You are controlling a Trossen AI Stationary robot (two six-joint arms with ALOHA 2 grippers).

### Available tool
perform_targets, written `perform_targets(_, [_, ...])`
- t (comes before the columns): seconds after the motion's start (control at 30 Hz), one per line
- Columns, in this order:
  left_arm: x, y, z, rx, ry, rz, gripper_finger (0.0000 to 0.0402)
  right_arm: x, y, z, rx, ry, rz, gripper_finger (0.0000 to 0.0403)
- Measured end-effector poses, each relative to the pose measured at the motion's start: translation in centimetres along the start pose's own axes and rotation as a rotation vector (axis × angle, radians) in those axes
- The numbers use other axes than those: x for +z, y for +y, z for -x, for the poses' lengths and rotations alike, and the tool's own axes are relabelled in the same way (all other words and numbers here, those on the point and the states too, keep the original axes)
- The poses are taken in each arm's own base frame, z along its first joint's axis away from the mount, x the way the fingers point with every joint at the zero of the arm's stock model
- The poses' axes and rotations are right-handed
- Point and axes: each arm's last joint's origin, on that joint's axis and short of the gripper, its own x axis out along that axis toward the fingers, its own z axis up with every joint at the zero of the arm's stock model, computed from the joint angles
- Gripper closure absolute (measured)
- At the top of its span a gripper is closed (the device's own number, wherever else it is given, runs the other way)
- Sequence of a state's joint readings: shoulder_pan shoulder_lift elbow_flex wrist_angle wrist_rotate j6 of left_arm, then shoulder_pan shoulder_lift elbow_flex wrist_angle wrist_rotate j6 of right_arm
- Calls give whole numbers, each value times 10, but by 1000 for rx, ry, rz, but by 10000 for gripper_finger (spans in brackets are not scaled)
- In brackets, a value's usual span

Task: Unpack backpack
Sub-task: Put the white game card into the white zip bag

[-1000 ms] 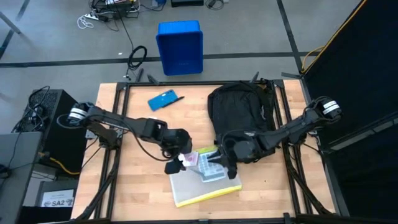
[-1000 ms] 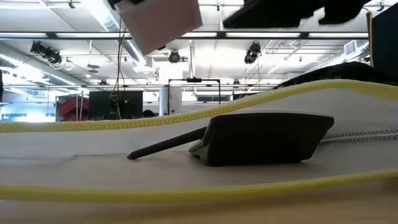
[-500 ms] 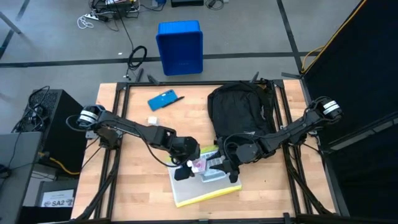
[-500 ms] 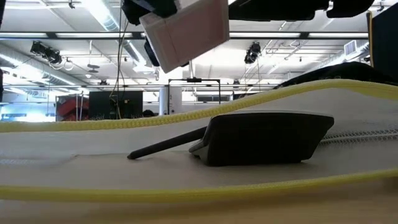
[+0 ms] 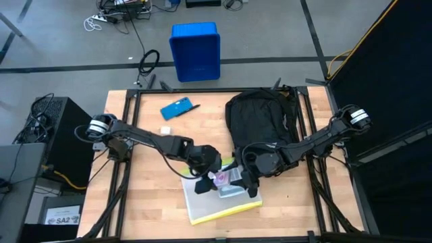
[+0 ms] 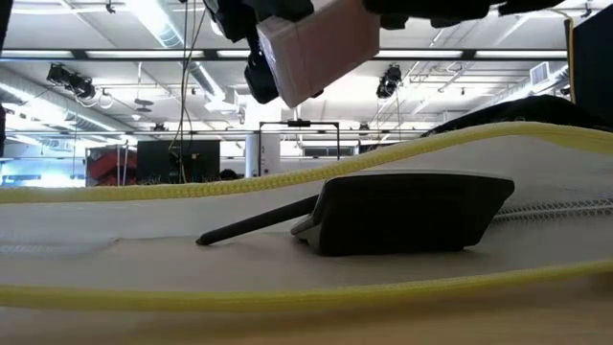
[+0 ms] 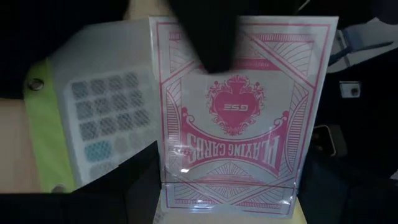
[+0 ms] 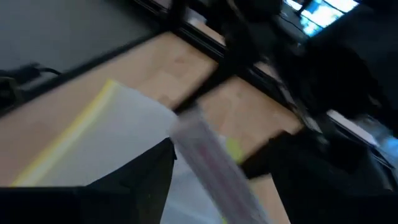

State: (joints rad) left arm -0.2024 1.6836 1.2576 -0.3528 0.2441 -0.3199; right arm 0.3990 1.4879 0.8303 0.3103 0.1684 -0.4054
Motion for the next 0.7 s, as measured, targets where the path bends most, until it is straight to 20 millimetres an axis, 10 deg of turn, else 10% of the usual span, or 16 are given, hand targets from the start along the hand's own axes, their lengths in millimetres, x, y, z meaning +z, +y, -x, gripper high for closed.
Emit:
perform_targets(0.43, [4,5,1,-3,-25,10,140,-4,-3,-1,31,17,38,340])
perform_targets(0.7, [4,5,1,4,-31,11,113,-2,3,1,-14,44,61,346])
